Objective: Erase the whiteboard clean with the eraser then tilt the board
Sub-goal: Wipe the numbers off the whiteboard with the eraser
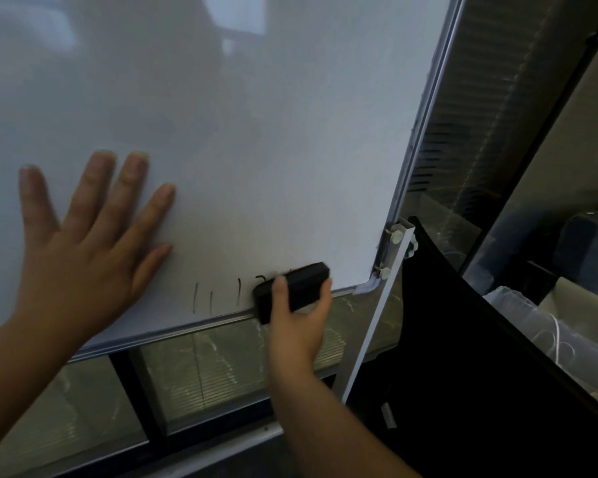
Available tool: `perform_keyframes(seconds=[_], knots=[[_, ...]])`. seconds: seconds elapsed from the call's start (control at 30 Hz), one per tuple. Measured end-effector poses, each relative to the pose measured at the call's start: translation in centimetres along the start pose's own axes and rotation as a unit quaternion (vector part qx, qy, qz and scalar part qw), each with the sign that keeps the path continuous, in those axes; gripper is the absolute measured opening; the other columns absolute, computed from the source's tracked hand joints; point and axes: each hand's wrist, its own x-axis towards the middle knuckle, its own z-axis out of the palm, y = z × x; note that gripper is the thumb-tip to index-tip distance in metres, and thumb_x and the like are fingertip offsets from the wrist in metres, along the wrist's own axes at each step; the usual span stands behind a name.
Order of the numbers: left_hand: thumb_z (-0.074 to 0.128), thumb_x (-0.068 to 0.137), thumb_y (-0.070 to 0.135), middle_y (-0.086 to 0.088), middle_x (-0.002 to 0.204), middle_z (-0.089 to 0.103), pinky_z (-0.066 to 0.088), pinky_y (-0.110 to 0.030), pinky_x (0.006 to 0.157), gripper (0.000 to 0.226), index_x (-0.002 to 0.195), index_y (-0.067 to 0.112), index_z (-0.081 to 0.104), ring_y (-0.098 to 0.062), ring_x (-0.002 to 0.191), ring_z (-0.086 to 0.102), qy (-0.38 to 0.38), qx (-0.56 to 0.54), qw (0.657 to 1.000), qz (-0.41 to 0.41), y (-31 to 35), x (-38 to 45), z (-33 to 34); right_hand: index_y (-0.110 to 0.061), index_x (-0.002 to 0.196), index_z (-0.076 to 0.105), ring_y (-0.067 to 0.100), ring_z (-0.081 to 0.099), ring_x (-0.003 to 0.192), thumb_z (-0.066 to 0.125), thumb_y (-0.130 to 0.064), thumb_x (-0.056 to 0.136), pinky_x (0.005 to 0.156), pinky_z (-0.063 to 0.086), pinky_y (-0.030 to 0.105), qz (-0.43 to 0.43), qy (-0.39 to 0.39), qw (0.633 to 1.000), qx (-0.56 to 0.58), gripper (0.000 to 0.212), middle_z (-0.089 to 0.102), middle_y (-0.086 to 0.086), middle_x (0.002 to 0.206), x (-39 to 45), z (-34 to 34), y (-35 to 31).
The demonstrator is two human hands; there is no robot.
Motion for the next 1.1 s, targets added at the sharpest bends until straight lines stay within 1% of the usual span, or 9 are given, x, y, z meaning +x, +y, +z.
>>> perform_keyframes(seconds=[0.1,0.2,0.47,0.6,0.7,0.8,0.9,1.03,1.1], knots=[[0.032,0.105,0.040,-0.015,0.163,0.005,0.030,-0.081,0.093,0.059,0.156,0.013,0.018,-0.038,0.149,0.002,-0.006,0.002,1.000,0.009,-0.3,-0.1,0.0,-0.038,0.149,0.019,0.024,0.050,0.122,0.066,-0.042,0.086,0.097,0.038,0.027,-0.014,0.053,0.998,0.028,0.078,0.046,0.001,0.142,2.7,-1.3,-2.3],[0.032,0.105,0.040,-0.014,0.163,0.003,0.030,-0.080,0.094,0.060,0.156,0.014,0.016,-0.039,0.149,0.003,-0.011,0.007,1.000,0.001,-0.3,-0.2,0.0,-0.040,0.148,0.018,0.029,0.053,0.118,0.065,-0.043,0.087,0.100,0.046,0.049,0.001,0.090,0.995,0.042,0.077,0.046,0.002,0.142,4.7,-2.2,-3.8],[0.036,0.104,0.038,-0.015,0.163,0.007,0.030,-0.080,0.092,0.060,0.156,0.012,0.020,-0.037,0.149,0.005,0.009,0.028,1.000,0.001,-0.1,-0.4,-0.2,-0.038,0.148,0.018,0.032,0.056,0.112,0.063,-0.040,0.089,0.096,0.048,0.051,0.041,0.076,0.996,0.031,0.075,0.050,0.006,0.137,2.8,-0.6,-3.0],[0.034,0.104,0.039,-0.015,0.163,0.005,0.029,-0.080,0.093,0.060,0.156,0.012,0.019,-0.037,0.149,0.003,0.011,0.023,1.000,-0.001,0.0,-0.2,-0.3,-0.042,0.146,0.020,0.014,0.054,0.094,0.067,-0.038,0.086,0.085,0.048,0.025,0.048,0.009,0.998,0.028,0.076,0.054,0.002,0.131,-1.6,2.1,-0.4],[0.034,0.104,0.039,-0.016,0.163,0.003,0.030,-0.080,0.093,0.060,0.156,0.011,0.017,-0.038,0.149,0.000,0.007,0.013,1.000,-0.001,0.2,-0.4,-0.1,-0.047,0.145,0.019,0.010,0.055,0.096,0.068,-0.039,0.085,0.069,0.045,0.007,0.061,-0.027,0.997,0.031,0.078,0.054,0.002,0.130,-4.4,3.9,1.7],[0.034,0.105,0.036,-0.015,0.163,0.003,0.031,-0.080,0.092,0.059,0.156,0.011,0.018,-0.037,0.150,0.000,0.013,0.007,1.000,-0.001,0.2,-0.5,0.0,-0.048,0.144,0.020,0.008,0.054,0.092,0.069,-0.038,0.084,0.057,0.041,-0.002,0.066,-0.043,0.996,0.038,0.078,0.052,-0.001,0.127,-5.5,4.4,2.2],[0.033,0.106,0.035,-0.015,0.163,0.003,0.027,-0.080,0.096,0.057,0.156,0.012,0.017,-0.036,0.150,0.001,0.012,0.014,1.000,0.004,0.2,-0.4,-0.1,-0.044,0.146,0.021,0.013,0.056,0.105,0.069,-0.039,0.084,0.084,0.041,0.014,0.041,-0.016,0.999,0.026,0.078,0.052,0.001,0.135,-4.0,2.9,1.0],[0.036,0.105,0.035,-0.016,0.162,0.010,-0.004,-0.063,0.114,0.056,0.154,0.012,0.025,-0.033,0.150,0.005,0.034,0.066,0.997,0.019,0.4,-0.4,-0.4,-0.039,0.149,0.019,0.027,0.049,0.124,0.065,-0.042,0.087,0.100,0.036,0.026,0.034,0.058,0.997,0.023,0.077,0.044,0.004,0.145,0.3,-0.2,-1.8],[0.037,0.104,0.035,-0.017,0.162,0.012,-0.007,-0.061,0.114,0.057,0.154,0.011,0.025,-0.033,0.150,0.005,0.036,0.075,0.996,0.024,0.5,-0.4,-0.7,-0.039,0.149,0.018,0.029,0.048,0.124,0.065,-0.043,0.087,0.105,0.041,0.043,0.045,0.064,0.997,0.023,0.078,0.042,0.004,0.146,1.2,-0.5,-2.4]])
